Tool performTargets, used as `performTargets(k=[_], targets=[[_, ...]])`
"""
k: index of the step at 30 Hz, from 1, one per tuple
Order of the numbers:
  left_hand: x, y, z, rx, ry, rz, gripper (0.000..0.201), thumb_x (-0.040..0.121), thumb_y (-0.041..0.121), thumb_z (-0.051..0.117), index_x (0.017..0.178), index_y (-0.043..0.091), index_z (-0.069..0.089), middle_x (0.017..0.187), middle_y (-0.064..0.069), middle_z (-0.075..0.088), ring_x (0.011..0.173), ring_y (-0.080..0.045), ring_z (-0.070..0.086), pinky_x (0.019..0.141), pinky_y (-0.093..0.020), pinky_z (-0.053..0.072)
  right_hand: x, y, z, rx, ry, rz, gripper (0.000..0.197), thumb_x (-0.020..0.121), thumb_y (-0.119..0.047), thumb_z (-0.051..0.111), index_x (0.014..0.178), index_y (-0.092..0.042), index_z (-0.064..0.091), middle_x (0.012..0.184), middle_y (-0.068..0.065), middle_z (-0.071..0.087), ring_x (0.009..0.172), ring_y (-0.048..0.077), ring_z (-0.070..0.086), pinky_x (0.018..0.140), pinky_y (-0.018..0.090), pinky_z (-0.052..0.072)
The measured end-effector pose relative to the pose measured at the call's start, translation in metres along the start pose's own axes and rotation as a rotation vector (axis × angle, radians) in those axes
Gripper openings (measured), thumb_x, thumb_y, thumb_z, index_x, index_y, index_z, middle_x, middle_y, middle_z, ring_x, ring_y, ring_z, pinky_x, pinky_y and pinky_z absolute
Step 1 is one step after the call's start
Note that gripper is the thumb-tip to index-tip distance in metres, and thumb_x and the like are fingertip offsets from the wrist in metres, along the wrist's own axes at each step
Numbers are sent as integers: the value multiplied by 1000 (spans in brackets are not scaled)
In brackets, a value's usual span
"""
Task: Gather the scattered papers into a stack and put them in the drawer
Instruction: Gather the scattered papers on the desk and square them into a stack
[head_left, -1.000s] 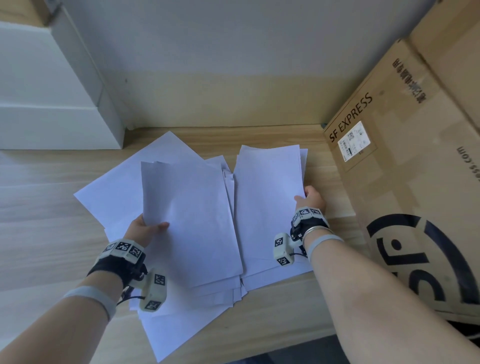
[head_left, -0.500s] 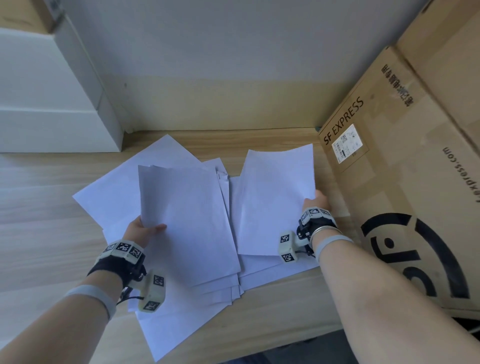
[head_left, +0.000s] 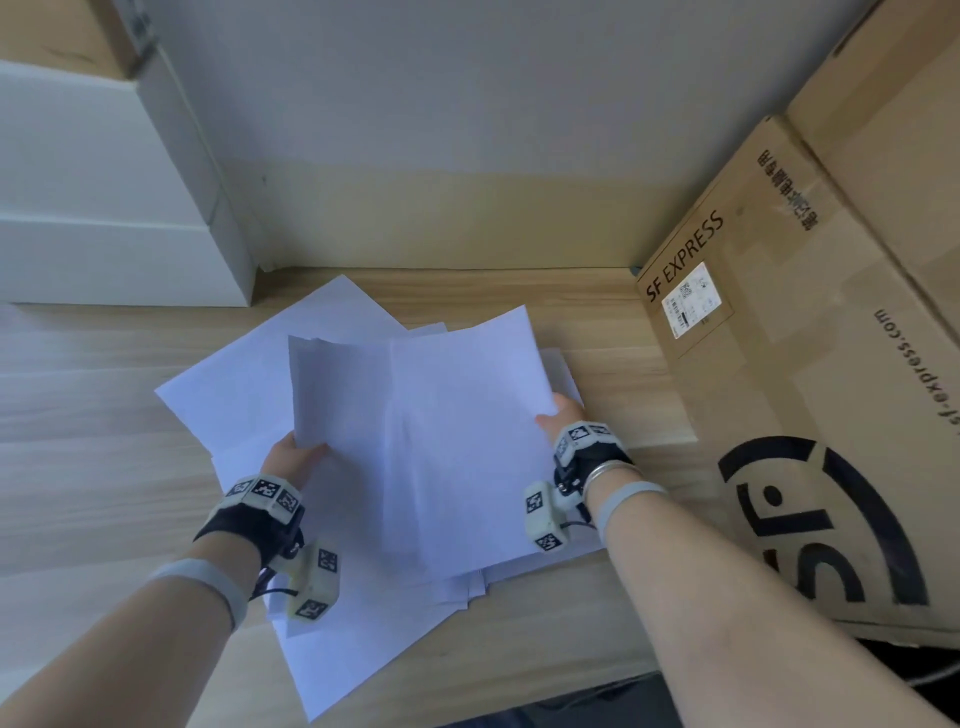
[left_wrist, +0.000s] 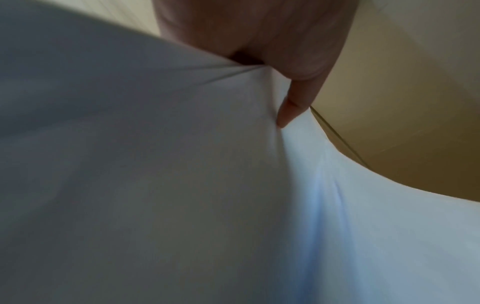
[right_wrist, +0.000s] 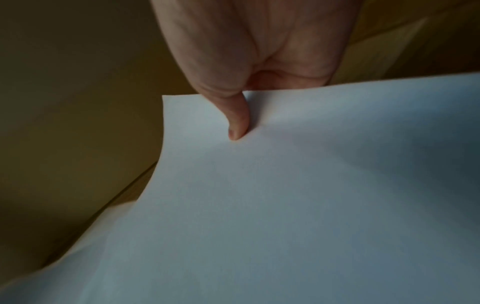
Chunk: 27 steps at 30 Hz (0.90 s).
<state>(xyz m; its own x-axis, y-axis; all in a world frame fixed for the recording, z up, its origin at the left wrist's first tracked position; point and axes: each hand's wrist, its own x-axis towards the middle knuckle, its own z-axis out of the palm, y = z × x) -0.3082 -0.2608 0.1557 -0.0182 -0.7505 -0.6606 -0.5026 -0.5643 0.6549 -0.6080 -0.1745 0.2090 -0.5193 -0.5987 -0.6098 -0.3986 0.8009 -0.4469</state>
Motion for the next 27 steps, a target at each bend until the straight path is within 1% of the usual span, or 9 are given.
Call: performTargets(k=[4,7,11,13,15,17,20,23,27], targets=[[-2,1,1,-6,-11,7,45,87,17,62,126,-2,53,122,-24,61,111,-38,59,92,-38,44,-8,-21,49,-99,-143,-15,53,96,-27,45,144,-12,30,145,9,42,129,30,46,105,37,39],[-3,2,1,-17,-46,3,51,83,21,67,128,0,53,124,-21,61,113,-37,59,95,-38,46,-8,-33,75,-278,-145,-71,60,95,-39,43,146,-13,25,149,12,33,134,31,38,109,42,34],[-8,6,3,-25,-65,8,46,81,5,68,124,-3,54,124,-23,61,112,-38,59,89,-36,46,-10,-39,89,-360,-180,-52,75,96,-47,38,151,-12,3,158,11,10,143,32,23,113,44,25],[-12,8,2,-44,-70,42,45,80,0,67,123,-3,55,123,-26,61,104,-36,61,89,-38,47,-9,-38,88,-349,-159,-58,78,94,-50,40,151,-13,2,157,12,10,142,33,24,115,43,27],[-17,12,-2,-73,-80,99,42,81,1,67,121,-1,56,120,-26,62,96,-31,60,87,-38,47,-6,-36,82,-270,-91,-64,78,93,-48,46,151,-14,7,155,14,16,140,33,27,115,42,27],[-22,21,-6,-116,-98,154,40,81,4,68,119,3,58,116,-24,64,98,-33,61,91,-43,48,-6,-38,71,-10,-42,-90,69,91,-41,54,147,-12,25,147,14,37,134,31,40,111,39,34],[-32,46,-15,-198,-95,244,33,80,6,69,111,11,58,110,-17,64,103,-34,61,96,-49,48,-17,-54,49,435,-5,-183,42,89,-21,63,127,-6,51,126,12,61,107,19,59,101,31,44],[-38,73,-26,-282,-62,323,29,79,8,71,105,10,60,106,-17,64,99,-30,62,96,-48,49,-30,-80,20,671,61,-308,34,87,0,61,121,2,55,117,20,64,95,18,59,90,30,49],[-47,104,-37,-395,-31,397,21,78,11,71,97,13,62,102,-14,64,97,-27,61,98,-45,48,-46,-116,-17,765,89,-455,27,83,12,59,106,-2,61,100,10,64,83,18,62,86,30,51]])
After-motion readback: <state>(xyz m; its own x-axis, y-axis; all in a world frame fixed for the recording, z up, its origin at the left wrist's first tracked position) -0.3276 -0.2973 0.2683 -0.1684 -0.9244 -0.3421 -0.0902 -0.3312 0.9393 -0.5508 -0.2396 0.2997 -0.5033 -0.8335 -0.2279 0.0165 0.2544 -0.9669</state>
